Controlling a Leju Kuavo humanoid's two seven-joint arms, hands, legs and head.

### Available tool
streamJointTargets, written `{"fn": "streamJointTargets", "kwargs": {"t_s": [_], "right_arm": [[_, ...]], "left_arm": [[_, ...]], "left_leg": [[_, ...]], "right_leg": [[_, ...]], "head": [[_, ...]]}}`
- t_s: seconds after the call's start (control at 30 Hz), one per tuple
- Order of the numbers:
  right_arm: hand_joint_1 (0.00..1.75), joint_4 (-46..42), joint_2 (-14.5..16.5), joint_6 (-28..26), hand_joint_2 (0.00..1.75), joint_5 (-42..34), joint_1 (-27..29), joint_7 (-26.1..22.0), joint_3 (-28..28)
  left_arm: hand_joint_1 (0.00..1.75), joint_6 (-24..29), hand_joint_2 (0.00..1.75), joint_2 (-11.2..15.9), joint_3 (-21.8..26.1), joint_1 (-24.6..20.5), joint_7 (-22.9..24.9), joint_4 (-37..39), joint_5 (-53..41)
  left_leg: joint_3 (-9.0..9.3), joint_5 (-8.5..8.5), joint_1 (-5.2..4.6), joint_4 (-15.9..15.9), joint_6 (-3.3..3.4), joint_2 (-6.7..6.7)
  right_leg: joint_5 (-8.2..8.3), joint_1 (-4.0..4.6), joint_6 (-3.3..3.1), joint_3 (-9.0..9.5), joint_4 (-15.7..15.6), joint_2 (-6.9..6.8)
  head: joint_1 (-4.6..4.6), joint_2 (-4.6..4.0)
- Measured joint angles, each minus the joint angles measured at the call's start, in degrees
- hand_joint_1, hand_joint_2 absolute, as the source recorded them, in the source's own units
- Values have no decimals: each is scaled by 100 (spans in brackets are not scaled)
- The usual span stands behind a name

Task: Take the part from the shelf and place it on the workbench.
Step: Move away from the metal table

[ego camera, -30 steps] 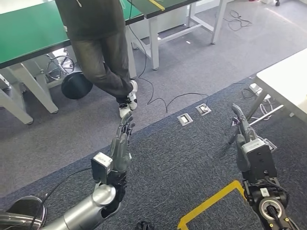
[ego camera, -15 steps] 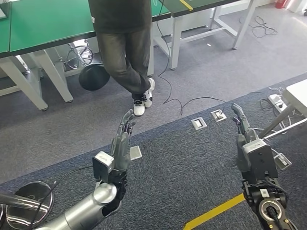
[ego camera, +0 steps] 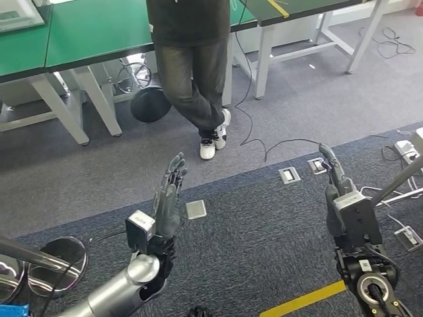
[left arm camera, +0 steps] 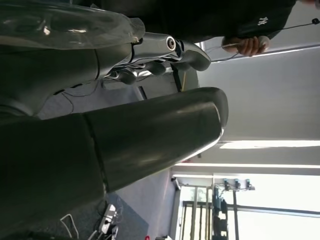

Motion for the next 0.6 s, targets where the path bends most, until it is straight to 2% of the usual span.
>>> {"fn": "streamJointTargets", "kwargs": {"t_s": [0.03,0.07,0.1,0.13,0.17,0.2,0.27,0.33,0.37,0.43,0.47,0.5,0.53,0.57,0.6], "right_arm": [[0,0,0,-1,0,1,5,4,3],[0,-1,0,-2,0,1,6,7,4],[0,-1,0,-2,0,2,4,7,6],[0,-1,0,-2,0,2,2,7,5],[0,-1,0,-1,0,3,0,6,4],[0,-1,0,-1,0,3,-4,5,4],[0,-1,0,-1,0,4,-9,5,5],[0,0,0,-11,0,3,-15,3,4],[0,0,0,-20,0,3,-19,1,3],[0,1,0,-36,0,2,-17,-3,9],[0,2,0,-39,0,2,-9,-2,13],[0,3,0,-40,0,2,-1,-2,16],[0,3,0,-40,0,2,4,-2,17],[0,3,0,-41,0,2,5,-2,16],[0,2,0,-42,0,2,3,-2,15]], "left_arm": [[0,-1,0,1,0,2,0,1,0],[0,-1,0,2,0,4,-1,1,-1],[0,-1,0,2,0,3,-3,0,-2],[0,-1,0,2,0,-1,-7,-1,-4],[0,-2,0,-1,0,-5,-11,-1,-8],[0,-3,0,-2,0,-7,-15,-2,-11],[0,-8,0,-3,0,-6,-18,-2,-14],[0,-20,0,-4,0,-6,-20,-2,-12],[0,-29,0,-6,0,-10,-21,-2,-10],[0,-46,0,-14,0,-11,-24,-2,-5],[0,-51,0,-17,0,-8,-24,-2,-2],[0,-55,0,-19,0,-5,-24,-2,0],[0,-56,0,-19,0,-3,-24,-2,2],[0,-56,0,-19,0,-2,-24,-2,2],[0,-56,0,-21,0,-2,-24,-2,2]], "left_leg": [[40,103,11,-93,-7,12],[205,284,18,-415,-6,37],[445,481,20,-860,4,105],[668,624,5,-1283,23,177],[816,702,-7,-1571,51,225],[887,719,-21,-1717,84,250],[891,710,-41,-1754,162,174],[912,718,-35,-1782,235,109],[924,725,-26,-1798,266,77],[932,723,-27,-1802,306,9],[934,720,-36,-1799,316,-35],[936,717,-46,-1794,322,-82],[943,713,-54,-1788,325,-135],[956,706,-60,-1781,323,-190],[968,698,-60,-1774,319,-240]], "right_leg": [[-5,-1,4,3,0,-44],[-13,-3,15,10,1,-83],[-24,0,32,21,2,-117],[-41,15,58,27,8,-145],[-56,32,85,32,12,-171],[-70,50,116,38,14,-197],[-95,54,176,57,6,-260],[-222,26,227,5,143,-211],[-374,20,242,-103,391,-137],[-776,18,254,-497,1241,23],[-912,20,255,-693,1642,59],[-941,22,249,-817,1866,77],[-838,23,234,-823,1826,86],[-629,25,211,-713,1539,102],[-377,27,182,-532,1095,155]], "head": [[-8,0],[-16,0],[-27,0],[-42,1],[-42,1],[-32,1],[2,0],[22,1],[41,1],[80,1],[91,1],[93,1],[94,1],[96,2],[97,2]]}}
